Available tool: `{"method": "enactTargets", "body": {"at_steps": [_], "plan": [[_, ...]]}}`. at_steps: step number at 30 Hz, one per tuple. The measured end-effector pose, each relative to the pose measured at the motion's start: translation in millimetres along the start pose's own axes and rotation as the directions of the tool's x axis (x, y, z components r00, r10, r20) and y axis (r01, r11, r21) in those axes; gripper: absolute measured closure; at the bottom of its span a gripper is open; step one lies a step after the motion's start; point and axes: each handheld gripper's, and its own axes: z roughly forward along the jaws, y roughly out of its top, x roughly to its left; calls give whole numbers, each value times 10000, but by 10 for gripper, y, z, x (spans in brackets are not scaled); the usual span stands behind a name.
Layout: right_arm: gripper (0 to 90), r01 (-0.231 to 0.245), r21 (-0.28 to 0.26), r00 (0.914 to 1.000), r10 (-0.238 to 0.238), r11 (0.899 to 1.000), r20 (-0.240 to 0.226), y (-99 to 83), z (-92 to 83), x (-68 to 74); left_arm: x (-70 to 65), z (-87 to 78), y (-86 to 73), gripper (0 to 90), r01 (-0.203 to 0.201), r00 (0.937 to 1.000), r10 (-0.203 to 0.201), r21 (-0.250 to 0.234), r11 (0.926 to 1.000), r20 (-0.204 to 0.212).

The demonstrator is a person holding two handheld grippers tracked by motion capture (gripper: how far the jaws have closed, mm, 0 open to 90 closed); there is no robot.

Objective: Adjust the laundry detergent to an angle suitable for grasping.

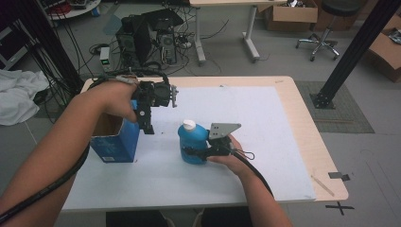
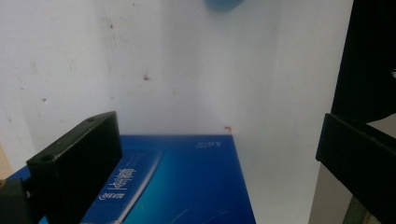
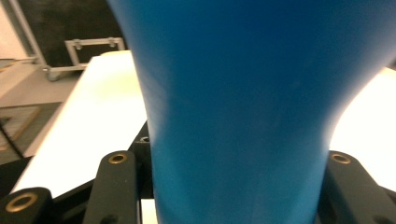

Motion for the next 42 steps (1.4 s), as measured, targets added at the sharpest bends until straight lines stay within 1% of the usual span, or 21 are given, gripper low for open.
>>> {"method": "enactTargets", "body": {"at_steps": [1,2,4,7,8,11,14,16,20,26,28,33,36,39,42], "plan": [[465,0,0,10000,0,10000,0,0,0,0,0,0,0,8,0,10000,0,0,10000,0],[465,62,9,9997,-62,10000,-228,-6,13,18,4,9,6,8,-22,10000,22,-9,10000,0],[465,139,57,9990,-137,9999,-425,-14,31,33,4,15,7,8,-7,10000,7,-22,10000,11],[464,102,7,9977,-102,9999,-668,-22,52,50,11,18,17,8,-10,10000,10,-13,10000,22],[464,102,7,9977,-102,9999,-668,-22,52,50,11,18,17,8,-10,10000,10,-13,10000,22],[464,57,-131,9957,-69,9999,-922,-34,76,54,7,12,29,8,-35,10000,35,-60,10000,4],[464,217,-188,9931,-238,9996,-1146,-39,87,41,3,7,36,8,-68,10000,68,-1,10000,-4],[463,344,-190,9921,-364,9992,-1198,-37,85,20,0,-2,35,8,-64,10000,64,0,10000,-15],[463,277,-289,9897,-315,9992,-1398,-52,86,-39,-6,-11,30,8,-63,10000,63,13,10000,-39],[462,226,-447,9909,-283,9987,-1314,-62,117,-106,-9,-18,25,8,-37,10000,37,-19,10000,-36],[462,173,-496,9901,-240,9986,-1380,-65,124,-123,-10,-17,26,8,-24,10000,24,-5,10000,-35],[461,253,-493,9892,-321,9985,-1428,-64,129,-134,-17,-14,44,8,-51,10000,52,10,10000,-31],[459,194,-558,9885,-275,9983,-1487,-72,129,-146,-21,-12,57,8,-72,10000,72,32,10000,-21],[452,210,-538,9885,-288,9983,-1481,-71,129,-142,-33,-15,82,8,-192,9998,192,9,9998,-39],[445,204,-483,9889,-273,9986,-1459,-67,127,-133,-37,-17,84,8,-190,9998,190,2,9998,-46]]}}
